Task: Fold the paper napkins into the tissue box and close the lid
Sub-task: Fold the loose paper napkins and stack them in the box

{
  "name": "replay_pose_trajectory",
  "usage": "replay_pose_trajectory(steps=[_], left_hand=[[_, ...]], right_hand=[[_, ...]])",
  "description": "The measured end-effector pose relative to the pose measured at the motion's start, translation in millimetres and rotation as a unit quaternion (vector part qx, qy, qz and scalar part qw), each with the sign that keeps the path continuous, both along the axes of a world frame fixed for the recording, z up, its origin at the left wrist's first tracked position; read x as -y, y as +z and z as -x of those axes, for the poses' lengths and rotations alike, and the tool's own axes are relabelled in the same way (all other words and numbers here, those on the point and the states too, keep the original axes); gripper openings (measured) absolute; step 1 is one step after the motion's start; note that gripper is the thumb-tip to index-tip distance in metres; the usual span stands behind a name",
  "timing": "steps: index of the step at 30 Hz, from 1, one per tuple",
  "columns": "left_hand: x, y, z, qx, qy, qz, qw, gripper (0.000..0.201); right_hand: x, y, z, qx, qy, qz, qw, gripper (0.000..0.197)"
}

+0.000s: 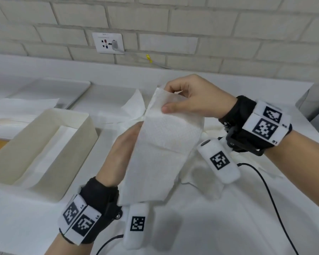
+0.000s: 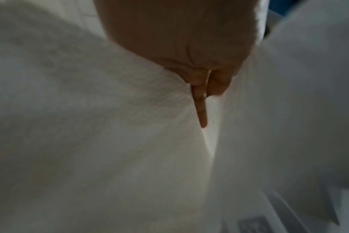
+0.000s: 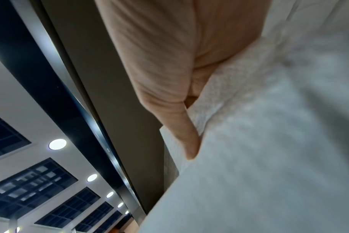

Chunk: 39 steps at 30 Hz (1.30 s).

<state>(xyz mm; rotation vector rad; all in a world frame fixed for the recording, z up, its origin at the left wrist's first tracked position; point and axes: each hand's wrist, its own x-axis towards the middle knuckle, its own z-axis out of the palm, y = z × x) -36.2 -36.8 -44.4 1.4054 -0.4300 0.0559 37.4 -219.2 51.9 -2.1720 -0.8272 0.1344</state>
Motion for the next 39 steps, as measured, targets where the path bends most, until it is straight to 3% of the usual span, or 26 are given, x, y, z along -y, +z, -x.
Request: replay_pose_trajectory(steps=[2,4,7,11,15,19,23,27,31,39], left_hand=[[-1.9,0.0,-2.4,-0.081,-0.04,0.081,0.993,0.051],[-2.5,2.1,-4.5,-0.1,-0.031,0.049,0.993,0.061],[-1.1,1.6,-7.1,-0.114,-0.021,-0.022,0.993,0.053],[5.0,-4.6,-6.9,-0.144,0.008,-0.069,0.987,0.017],[0.8,-13.4,-8.8,-0.16,0.029,-0.078,0.984,0.016],[-2.4,-14.7,-7.9,-0.17,0.018,-0.06,0.984,0.013],[-2.2,-16.3,-7.5,-0.147,0.021,-0.067,0.987,0.027],[-4.0,-17.8,-9.3,-0.1,0.04,-0.091,0.99,0.027],[-3.6,-14.6,-8.1,-0.014,0.057,-0.071,0.996,0.039],[0.5,-8.5,-11.3,0.028,0.153,-0.128,0.979,0.017]], right_hand=[[-3.9,-2.2,-0.3,0.031,-0.011,0.014,0.999,0.008],[-7.1,-5.2,-1.6,0.074,-0.023,0.032,0.996,0.008],[-12.2,-10.2,-2.6,0.083,-0.019,0.013,0.996,0.012],[-17.4,-18.3,-3.4,0.056,-0.044,-0.007,0.997,0.025],[-13.0,-22.9,-7.5,0.056,-0.04,0.08,0.994,0.019],[-8.9,-32.3,-6.2,0.053,-0.021,0.062,0.996,0.014],[-6.7,-32.8,-5.6,-0.022,-0.005,0.078,0.997,0.006],[-2.0,-29.2,-7.2,-0.108,-0.01,0.087,0.99,0.02],[-2.6,-28.6,-8.6,-0.113,-0.023,0.069,0.991,0.025],[-9.3,-21.2,-4.4,-0.026,0.007,0.105,0.994,0.015]])
